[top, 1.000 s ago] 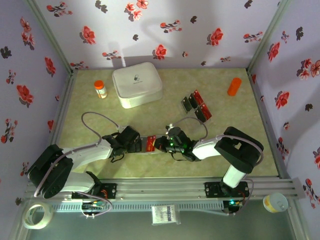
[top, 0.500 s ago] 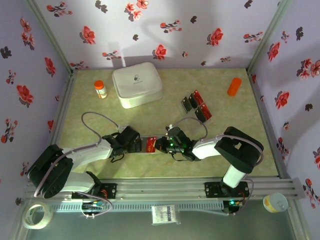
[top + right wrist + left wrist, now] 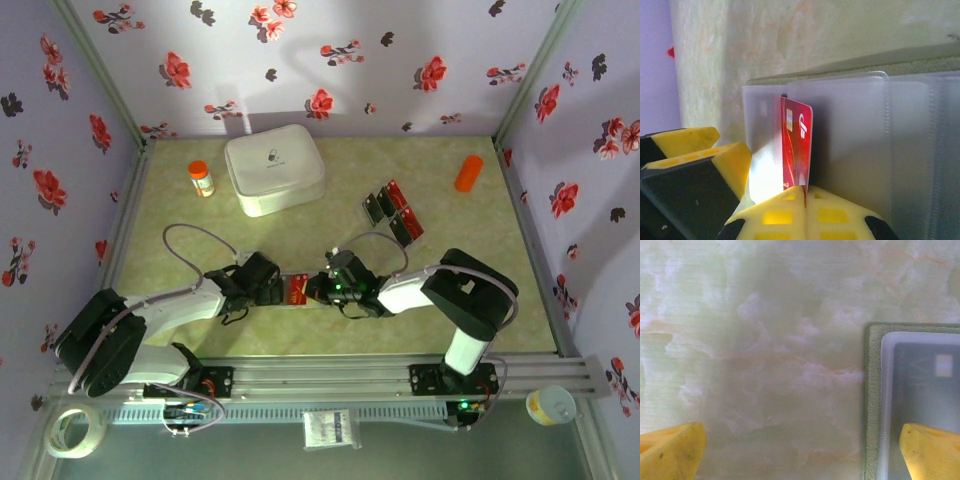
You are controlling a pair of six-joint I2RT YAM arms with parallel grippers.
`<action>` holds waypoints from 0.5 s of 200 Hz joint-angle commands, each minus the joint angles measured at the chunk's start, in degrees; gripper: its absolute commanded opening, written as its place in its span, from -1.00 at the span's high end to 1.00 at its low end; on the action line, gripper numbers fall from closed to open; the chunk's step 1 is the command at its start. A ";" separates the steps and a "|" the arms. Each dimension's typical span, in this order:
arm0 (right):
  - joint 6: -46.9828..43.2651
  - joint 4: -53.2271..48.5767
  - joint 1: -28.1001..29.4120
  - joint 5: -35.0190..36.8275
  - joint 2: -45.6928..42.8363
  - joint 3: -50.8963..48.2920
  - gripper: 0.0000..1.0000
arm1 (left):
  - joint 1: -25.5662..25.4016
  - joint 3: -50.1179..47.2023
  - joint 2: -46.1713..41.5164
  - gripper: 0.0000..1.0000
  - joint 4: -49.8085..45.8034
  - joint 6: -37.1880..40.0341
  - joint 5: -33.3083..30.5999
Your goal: Put the credit cards into the card holder
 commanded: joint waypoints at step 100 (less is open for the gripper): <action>-22.18 -39.90 -1.26 1.40 -6.59 17.12 0.50 | 0.73 -1.75 -3.76 -1.00 -2.71 -0.07 -2.39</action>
